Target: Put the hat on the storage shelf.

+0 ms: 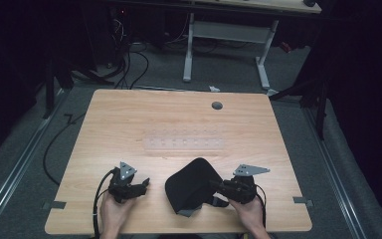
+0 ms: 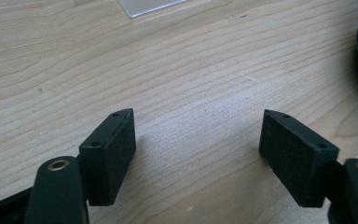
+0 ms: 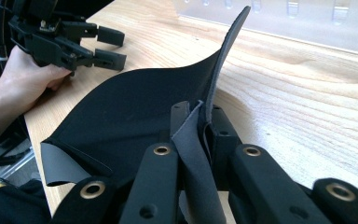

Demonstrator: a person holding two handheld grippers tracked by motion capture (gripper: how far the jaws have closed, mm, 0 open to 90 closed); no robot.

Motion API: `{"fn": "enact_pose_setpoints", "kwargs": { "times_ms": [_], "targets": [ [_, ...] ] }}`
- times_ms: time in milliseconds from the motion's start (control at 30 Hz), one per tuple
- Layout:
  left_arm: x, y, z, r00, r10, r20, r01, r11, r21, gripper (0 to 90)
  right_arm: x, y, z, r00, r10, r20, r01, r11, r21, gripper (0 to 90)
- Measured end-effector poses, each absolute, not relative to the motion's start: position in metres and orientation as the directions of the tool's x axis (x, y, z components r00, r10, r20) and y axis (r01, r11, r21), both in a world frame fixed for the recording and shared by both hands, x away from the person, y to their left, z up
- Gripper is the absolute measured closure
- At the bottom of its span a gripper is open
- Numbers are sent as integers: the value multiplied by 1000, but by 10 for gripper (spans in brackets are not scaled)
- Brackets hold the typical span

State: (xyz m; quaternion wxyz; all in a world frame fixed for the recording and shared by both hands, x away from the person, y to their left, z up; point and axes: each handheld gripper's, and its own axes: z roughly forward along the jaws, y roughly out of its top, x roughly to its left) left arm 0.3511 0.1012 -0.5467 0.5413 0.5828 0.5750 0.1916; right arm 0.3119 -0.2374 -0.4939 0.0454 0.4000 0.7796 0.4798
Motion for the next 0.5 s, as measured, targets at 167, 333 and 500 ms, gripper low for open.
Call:
{"fn": "enact_pose_setpoints", "kwargs": {
  "times_ms": [167,333,500],
  "targets": [
    [351,100,-547,280,876,-393,469,233,852,232,314,-241,-490,-673,671,311,576,210,790,838],
    [351,100,-547,290,874,-390,472,224,853,228,318,-245,-483,-662,679,317,573,186,798,839],
    [352,100,-547,289,873,-393,472,227,852,235,322,-251,-480,-650,677,344,584,156,797,839]
  ]
}}
